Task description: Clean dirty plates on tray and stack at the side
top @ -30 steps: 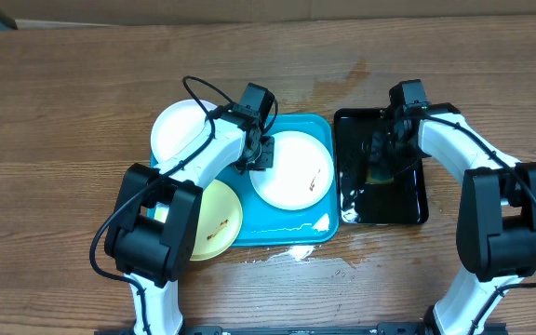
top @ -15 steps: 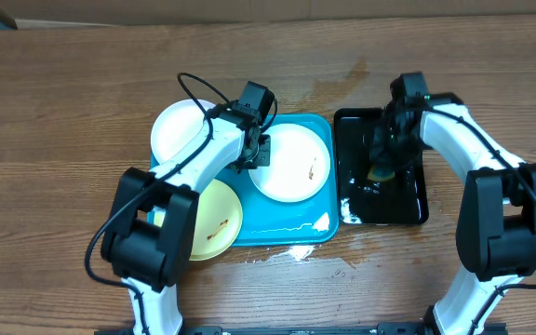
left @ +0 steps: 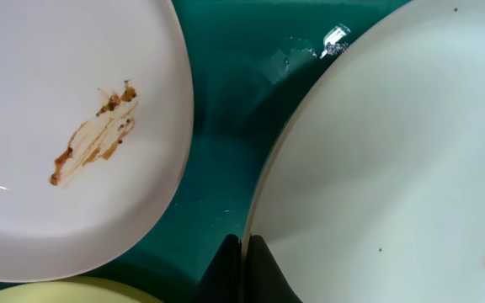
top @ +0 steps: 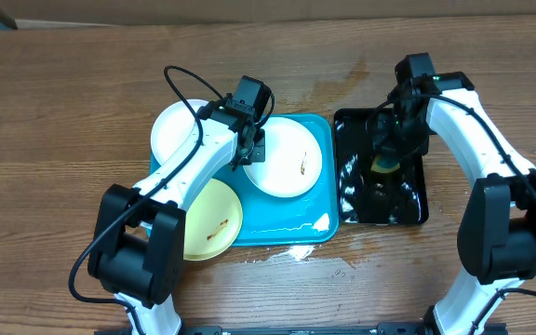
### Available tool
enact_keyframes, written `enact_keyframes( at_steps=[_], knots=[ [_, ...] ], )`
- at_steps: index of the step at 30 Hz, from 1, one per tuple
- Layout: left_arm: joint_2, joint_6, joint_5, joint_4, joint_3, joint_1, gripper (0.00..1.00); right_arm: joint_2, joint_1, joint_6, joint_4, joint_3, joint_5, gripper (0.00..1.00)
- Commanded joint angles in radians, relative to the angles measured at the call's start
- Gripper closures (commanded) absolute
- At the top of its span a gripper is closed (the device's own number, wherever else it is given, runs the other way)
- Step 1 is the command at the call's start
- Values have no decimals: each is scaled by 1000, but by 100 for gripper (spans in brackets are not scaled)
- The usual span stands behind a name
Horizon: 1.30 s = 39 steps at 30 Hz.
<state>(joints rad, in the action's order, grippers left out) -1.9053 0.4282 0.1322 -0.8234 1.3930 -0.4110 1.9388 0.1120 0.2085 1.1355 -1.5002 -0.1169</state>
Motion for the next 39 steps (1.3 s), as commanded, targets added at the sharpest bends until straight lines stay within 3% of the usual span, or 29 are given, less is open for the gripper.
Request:
enact_keyframes(
  at_steps=[1, 9, 18, 21, 39],
  knots=[
    [14, 29, 24, -3, 8, -2, 96, -39, 0, -8, 12, -26, -15, 96],
    [14, 32, 14, 9, -17, -2, 96, -41, -1, -30, 41, -26, -59, 96],
    [14, 21, -48, 16, -18, -3, 96, -40, 4, -189, 37, -26, -510, 96],
    [12, 16, -52, 16, -18, -3, 96, -40, 34, -243, 40, -26, -501, 96],
    [11, -116, -107, 45, -39, -2, 96, -35, 378, -208, -143, -7, -132, 96]
  ],
)
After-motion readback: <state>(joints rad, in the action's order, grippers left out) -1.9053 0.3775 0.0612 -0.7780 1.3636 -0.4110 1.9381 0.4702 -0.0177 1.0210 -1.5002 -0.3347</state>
